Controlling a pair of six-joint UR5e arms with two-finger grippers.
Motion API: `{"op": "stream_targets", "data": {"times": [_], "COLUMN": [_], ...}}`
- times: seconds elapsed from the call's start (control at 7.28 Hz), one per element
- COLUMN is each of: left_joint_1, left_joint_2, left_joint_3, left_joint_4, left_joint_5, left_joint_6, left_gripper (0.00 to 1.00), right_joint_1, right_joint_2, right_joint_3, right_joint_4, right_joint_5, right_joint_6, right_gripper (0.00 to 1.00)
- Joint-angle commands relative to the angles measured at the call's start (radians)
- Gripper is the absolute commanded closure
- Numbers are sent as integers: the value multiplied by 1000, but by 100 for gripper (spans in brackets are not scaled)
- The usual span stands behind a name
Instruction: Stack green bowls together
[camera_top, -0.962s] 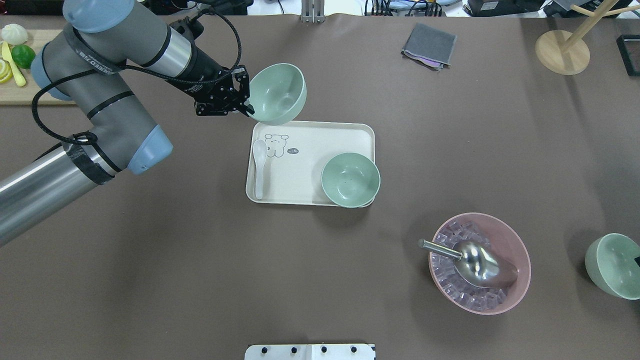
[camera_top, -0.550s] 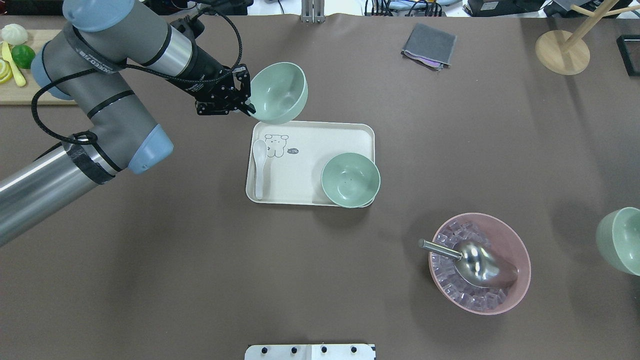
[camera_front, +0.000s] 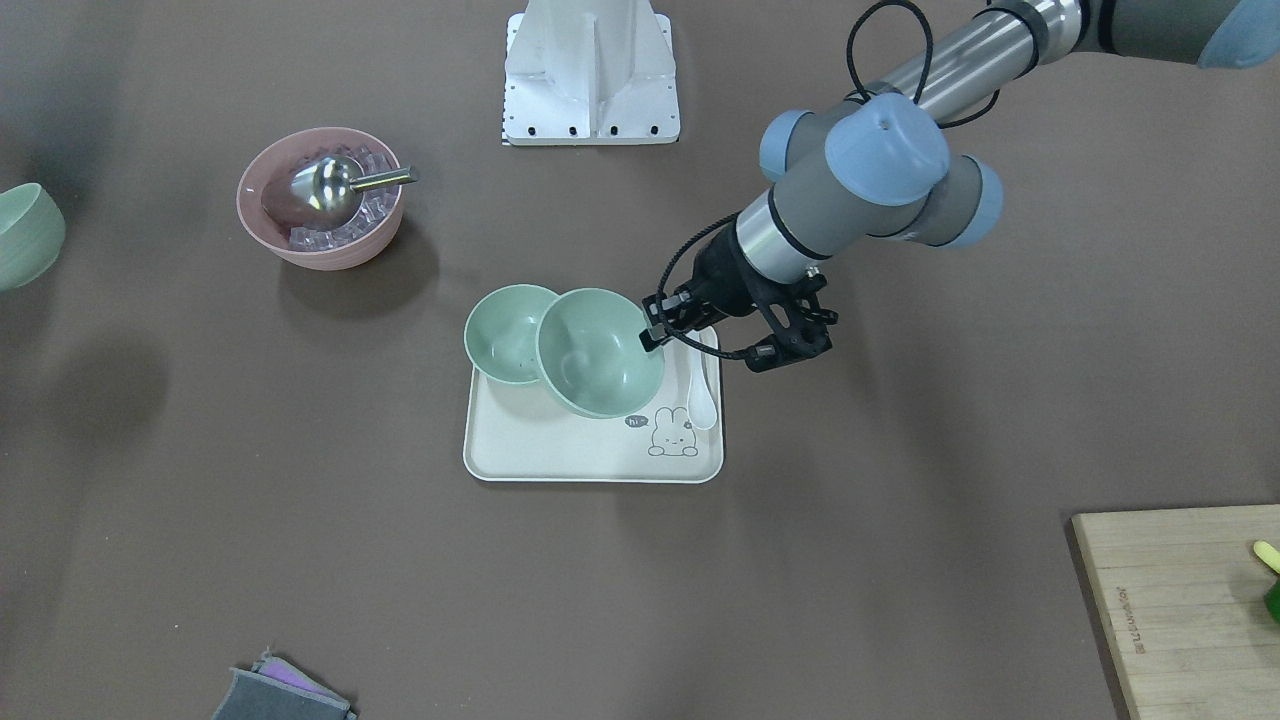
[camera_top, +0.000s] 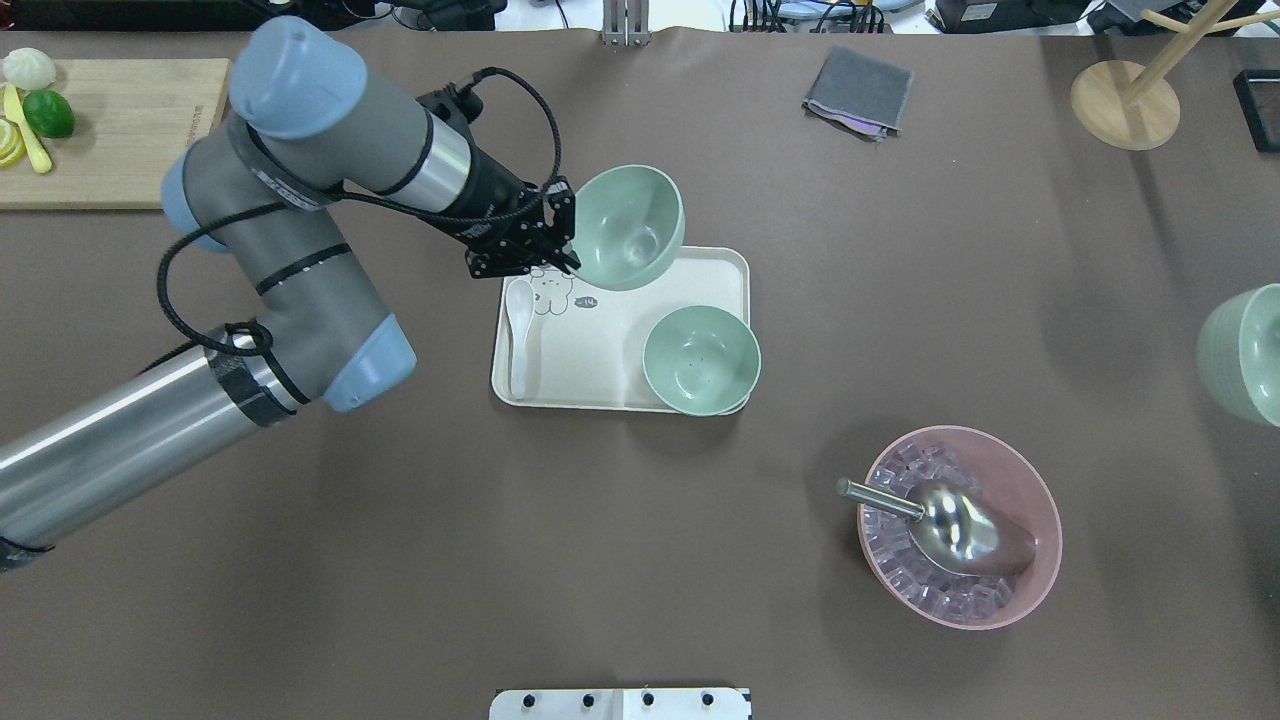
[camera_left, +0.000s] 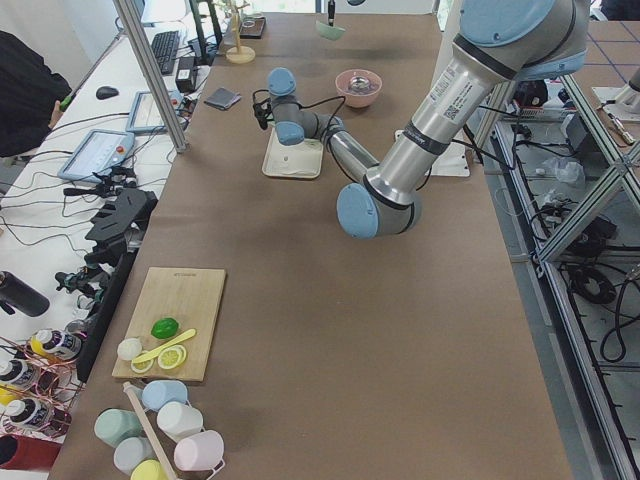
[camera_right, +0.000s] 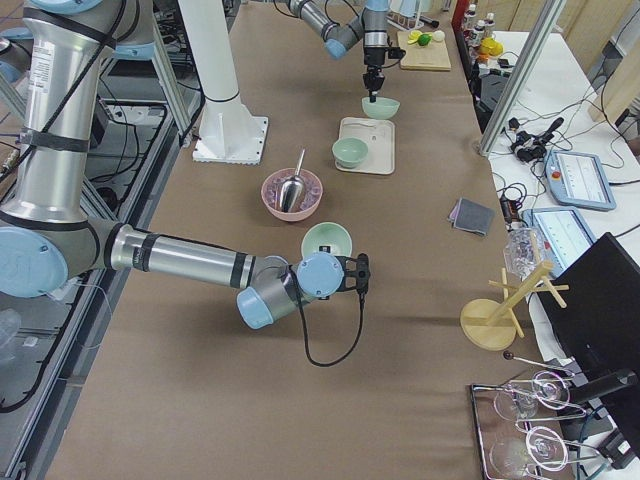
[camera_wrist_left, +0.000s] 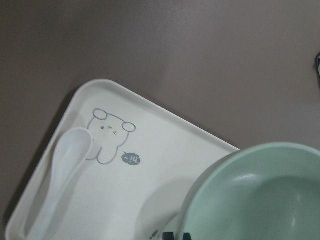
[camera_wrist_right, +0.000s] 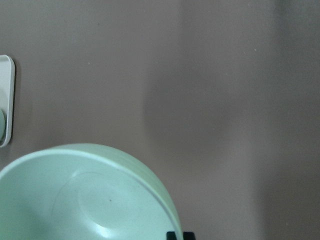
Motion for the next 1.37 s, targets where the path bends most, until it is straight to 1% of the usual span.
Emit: {"op": "stream_targets", "data": {"times": [0.0,0.14,0.27,0.55,0.69,0.96,1.24], "left_joint_1": [114,169,197,196,196,196,198], "left_joint_2": [-20,-21,-20,-9,-4,-6,-6], "left_joint_3": [-14,-14,-12,-4,9,29,37], "left_joint_4": [-1,-8,-12,-81,-86,-86,-86], "left_joint_5": [133,199,226,238,241,310,311], "left_joint_6": [-49,-54,-55,-51,-49,-47,-47], "left_gripper": [100,100,100,100,100,100,100], "right_joint_1": [8,8,8,8,8,8,8], "right_joint_2": [78,99,110,113,113,115,117], "right_joint_3": [-23,-24,-29,-30,-29,-27,-27], "right_joint_4": [-1,-2,-1,-1,-1,1,1], "right_joint_5": [-2,-2,-2,1,2,2,2], "right_joint_6": [104,141,164,164,164,164,164], "right_gripper": [100,100,100,100,100,100,100]}}
